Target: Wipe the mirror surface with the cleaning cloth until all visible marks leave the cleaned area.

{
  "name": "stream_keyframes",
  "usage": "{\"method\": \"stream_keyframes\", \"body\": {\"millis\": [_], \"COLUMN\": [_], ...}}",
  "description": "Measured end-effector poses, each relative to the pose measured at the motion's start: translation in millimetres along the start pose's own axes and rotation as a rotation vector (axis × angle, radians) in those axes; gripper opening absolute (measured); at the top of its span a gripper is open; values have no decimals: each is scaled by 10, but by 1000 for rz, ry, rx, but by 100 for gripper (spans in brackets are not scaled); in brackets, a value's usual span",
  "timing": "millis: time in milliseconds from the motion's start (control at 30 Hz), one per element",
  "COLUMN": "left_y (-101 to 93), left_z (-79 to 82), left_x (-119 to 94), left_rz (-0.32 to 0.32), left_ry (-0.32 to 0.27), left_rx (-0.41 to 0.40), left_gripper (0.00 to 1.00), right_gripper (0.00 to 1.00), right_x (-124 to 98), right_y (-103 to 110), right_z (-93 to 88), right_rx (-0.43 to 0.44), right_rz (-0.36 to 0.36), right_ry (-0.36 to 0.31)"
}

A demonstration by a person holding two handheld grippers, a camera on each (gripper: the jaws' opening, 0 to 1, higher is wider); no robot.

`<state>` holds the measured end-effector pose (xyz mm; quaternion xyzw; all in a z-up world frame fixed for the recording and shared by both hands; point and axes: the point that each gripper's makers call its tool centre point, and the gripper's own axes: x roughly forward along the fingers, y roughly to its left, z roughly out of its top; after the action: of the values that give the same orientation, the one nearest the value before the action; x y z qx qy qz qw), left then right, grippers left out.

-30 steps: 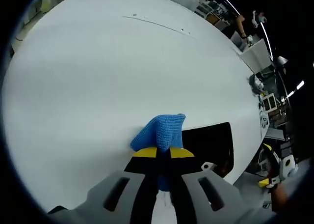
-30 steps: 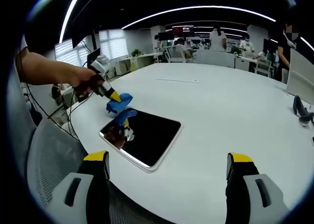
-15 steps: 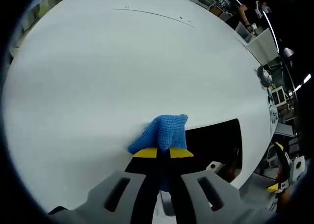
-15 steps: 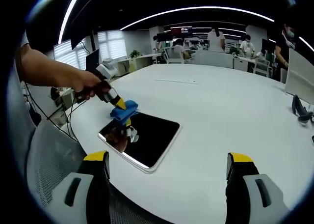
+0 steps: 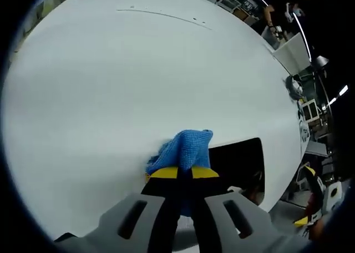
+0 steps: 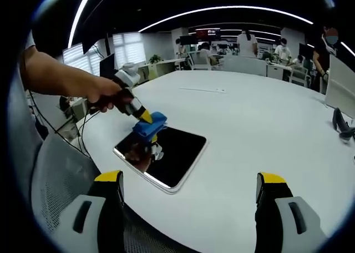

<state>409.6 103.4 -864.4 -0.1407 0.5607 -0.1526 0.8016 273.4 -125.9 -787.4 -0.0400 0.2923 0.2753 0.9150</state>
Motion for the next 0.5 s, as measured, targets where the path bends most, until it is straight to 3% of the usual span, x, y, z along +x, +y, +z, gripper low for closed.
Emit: {"method": "stream_keyframes", "body": {"millis": [100,167,500], "left_y": [-55,-112,-356], "left_z": [10,11,53], "left_x": [50,69,188], "left_rz": [-6,-11,0], "left_ry": [4,4,1], "left_rx": [-5,-6,6], "left_gripper": [2,2,2], "right_gripper": [99,99,99], "right_x": [-6,-3,-39], "right_y": [52,68,13], "right_z": [21,-15,58], "right_rx": [-99,-107,-59], "right_rz": [19,21,14], "right_ry": [-10,9,-28]}}
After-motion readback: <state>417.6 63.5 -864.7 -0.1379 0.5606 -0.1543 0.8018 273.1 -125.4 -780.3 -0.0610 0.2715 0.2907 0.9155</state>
